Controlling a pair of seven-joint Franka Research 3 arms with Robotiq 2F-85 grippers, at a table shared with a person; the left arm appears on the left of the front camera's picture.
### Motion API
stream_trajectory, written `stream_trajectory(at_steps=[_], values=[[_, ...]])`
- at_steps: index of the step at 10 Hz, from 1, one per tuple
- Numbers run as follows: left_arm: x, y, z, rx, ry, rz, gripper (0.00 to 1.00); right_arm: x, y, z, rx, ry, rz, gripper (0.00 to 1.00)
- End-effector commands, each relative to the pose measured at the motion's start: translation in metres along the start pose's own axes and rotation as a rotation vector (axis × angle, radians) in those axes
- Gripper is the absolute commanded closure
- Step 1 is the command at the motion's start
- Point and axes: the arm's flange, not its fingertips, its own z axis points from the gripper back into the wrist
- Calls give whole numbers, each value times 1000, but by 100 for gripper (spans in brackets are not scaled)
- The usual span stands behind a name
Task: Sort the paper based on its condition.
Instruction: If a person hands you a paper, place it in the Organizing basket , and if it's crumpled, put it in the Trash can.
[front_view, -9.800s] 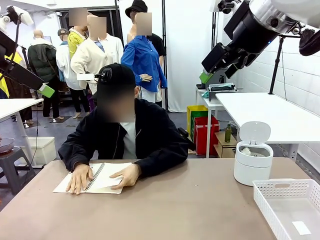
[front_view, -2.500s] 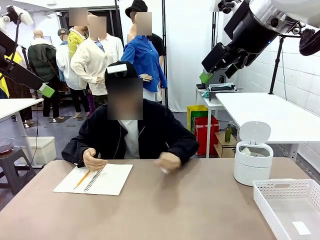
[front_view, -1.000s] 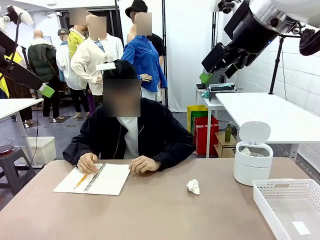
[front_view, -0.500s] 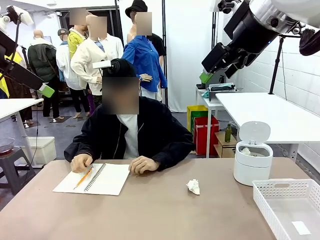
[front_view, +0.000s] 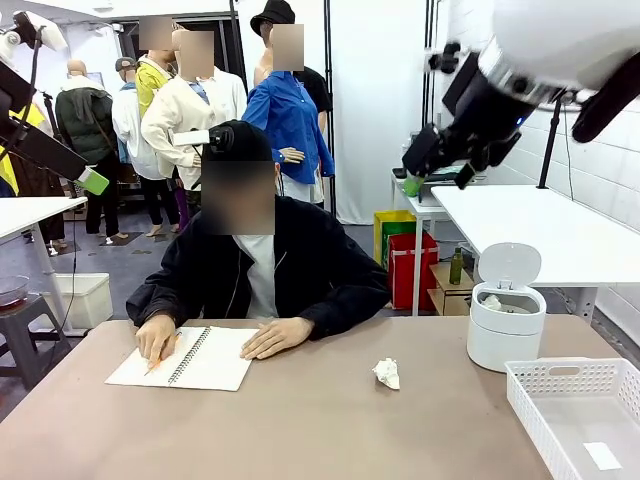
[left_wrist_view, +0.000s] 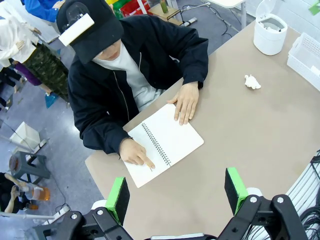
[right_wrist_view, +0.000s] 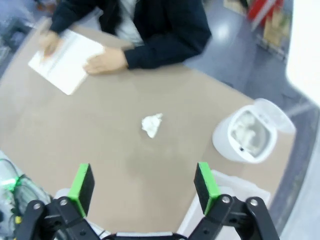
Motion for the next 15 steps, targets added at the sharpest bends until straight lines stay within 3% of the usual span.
stream_trajectory(at_steps=[1, 6, 10, 13, 15], values=[[0, 0, 0, 0, -1, 1, 0, 14, -5, -31, -83, 114, -120, 0], [0, 0, 0, 0, -1, 1, 0, 13, -16, -130, -161, 342, -212, 0], [0, 0, 0, 0, -1, 1, 0, 3, -20, -206, -112, 462, -188, 0], [0, 0, 0, 0, -1, 1, 0, -24, 0, -248, -55, 467, -84, 0], [0, 0, 0, 0, -1, 1, 0, -17, 5, -236, 22, 415, -23, 0]])
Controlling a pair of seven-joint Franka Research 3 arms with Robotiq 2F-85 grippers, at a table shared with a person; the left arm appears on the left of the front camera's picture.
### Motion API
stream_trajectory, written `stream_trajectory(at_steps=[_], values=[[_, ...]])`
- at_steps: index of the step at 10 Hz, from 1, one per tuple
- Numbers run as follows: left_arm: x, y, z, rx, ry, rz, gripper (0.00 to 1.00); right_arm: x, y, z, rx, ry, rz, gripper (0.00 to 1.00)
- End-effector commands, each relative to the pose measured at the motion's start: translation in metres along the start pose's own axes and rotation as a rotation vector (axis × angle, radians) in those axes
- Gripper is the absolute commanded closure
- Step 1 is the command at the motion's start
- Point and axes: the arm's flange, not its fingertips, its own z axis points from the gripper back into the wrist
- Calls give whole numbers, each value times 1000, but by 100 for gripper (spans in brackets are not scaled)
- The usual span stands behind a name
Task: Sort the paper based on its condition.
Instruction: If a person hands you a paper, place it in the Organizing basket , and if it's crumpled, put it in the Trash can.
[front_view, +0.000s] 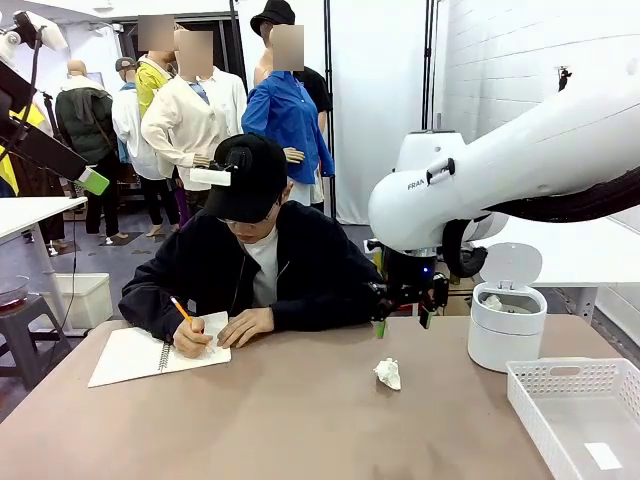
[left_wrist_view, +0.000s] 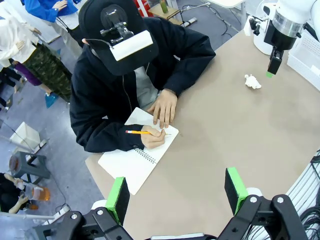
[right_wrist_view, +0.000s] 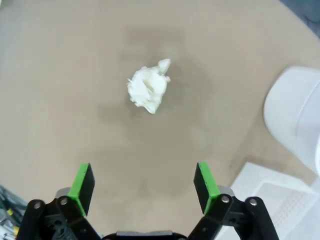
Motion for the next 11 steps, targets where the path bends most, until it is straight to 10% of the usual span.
stream_trajectory(at_steps=[1, 11], values=[[0, 0, 0, 0, -1, 1, 0, -2, -6, -3, -15, 26, -41, 0], [0, 0, 0, 0, -1, 1, 0, 43, -18, -48, -59, 117, -31, 0]])
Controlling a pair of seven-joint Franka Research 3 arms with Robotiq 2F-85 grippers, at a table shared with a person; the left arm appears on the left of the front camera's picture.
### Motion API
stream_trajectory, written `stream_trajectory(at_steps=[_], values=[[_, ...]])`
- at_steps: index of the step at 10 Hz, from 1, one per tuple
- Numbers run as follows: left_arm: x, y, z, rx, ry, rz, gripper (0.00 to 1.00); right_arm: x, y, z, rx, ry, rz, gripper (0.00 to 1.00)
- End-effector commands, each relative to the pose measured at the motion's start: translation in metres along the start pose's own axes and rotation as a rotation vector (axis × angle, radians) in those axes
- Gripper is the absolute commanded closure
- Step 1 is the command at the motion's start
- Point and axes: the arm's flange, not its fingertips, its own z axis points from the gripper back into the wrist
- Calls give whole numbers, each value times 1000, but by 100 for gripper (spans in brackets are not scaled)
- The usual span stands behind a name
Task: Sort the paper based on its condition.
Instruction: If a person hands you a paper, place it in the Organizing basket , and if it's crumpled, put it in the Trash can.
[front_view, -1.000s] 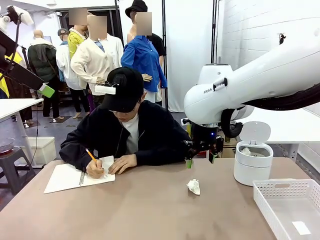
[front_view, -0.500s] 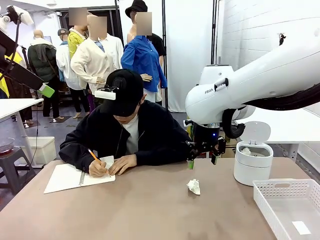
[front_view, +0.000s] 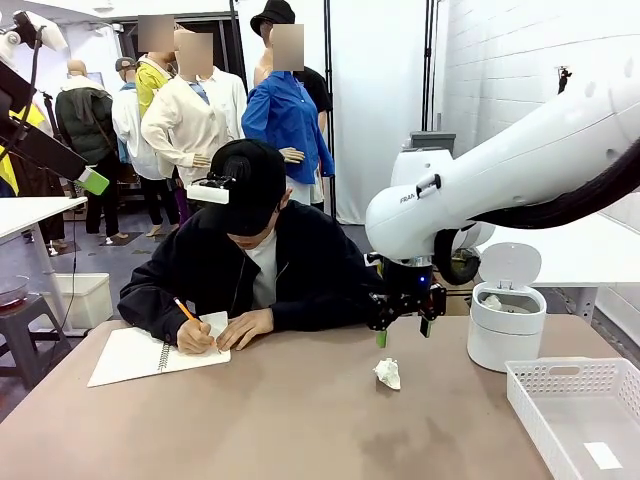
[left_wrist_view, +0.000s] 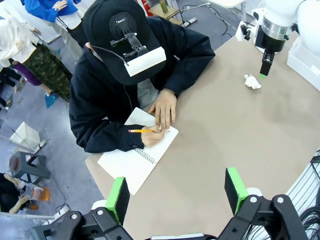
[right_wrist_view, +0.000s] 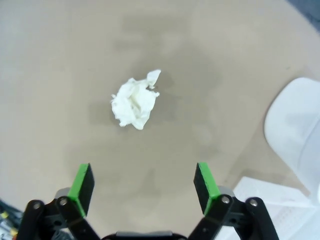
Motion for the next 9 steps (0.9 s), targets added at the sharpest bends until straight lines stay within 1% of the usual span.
stream_trajectory(at_steps=[1, 2, 3, 6, 7, 9], values=[[0, 0, 0, 0, -1, 1, 0, 25, -3, -12, -28, 46, -25, 0], [0, 0, 0, 0, -1, 1, 0, 31, -4, -20, -9, 60, -21, 0], [0, 0, 0, 0, -1, 1, 0, 37, -7, -27, -24, 65, -28, 0], [0, 0, 0, 0, -1, 1, 0, 57, -11, -52, -3, 92, -5, 0], [0, 0, 0, 0, -1, 1, 0, 57, -11, -62, -2, 112, -12, 0], [0, 0, 0, 0, -1, 1, 0, 62, -12, -83, -25, 116, -33, 0]])
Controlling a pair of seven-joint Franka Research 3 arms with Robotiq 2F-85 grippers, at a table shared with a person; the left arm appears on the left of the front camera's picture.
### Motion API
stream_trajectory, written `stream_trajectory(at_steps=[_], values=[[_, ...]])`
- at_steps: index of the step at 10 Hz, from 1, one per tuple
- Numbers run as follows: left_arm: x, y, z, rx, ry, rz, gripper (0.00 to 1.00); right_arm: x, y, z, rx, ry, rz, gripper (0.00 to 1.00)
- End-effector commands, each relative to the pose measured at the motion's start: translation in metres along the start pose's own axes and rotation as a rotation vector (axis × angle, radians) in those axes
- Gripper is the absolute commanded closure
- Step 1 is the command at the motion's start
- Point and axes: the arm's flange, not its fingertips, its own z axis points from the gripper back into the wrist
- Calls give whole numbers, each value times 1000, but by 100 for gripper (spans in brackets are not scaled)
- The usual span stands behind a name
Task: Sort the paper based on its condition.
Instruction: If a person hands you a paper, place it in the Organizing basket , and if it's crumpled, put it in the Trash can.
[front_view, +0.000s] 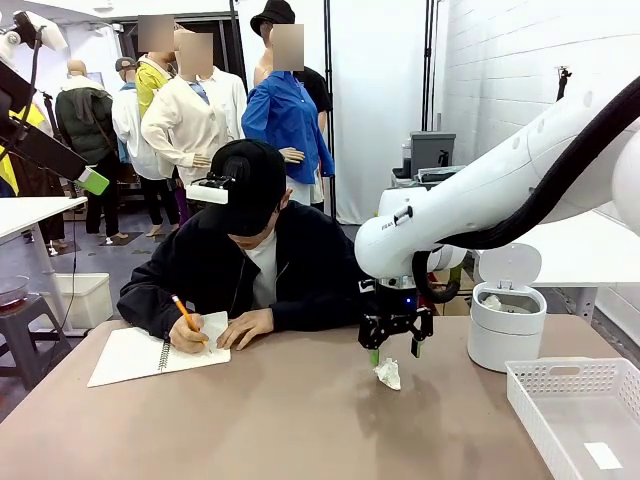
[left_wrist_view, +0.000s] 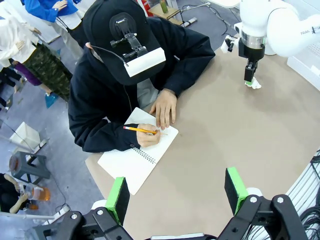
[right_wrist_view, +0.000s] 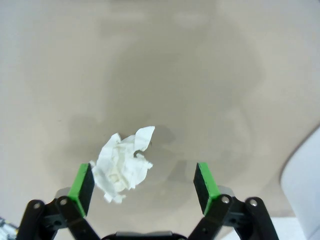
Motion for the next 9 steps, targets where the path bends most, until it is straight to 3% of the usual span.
stream_trajectory(at_steps=[1, 9], values=[[0, 0, 0, 0, -1, 1, 0, 12, 2, -16, -55, 5, -11, 0], [0, 0, 0, 0, -1, 1, 0, -7, 15, -23, -29, 21, 13, 0]])
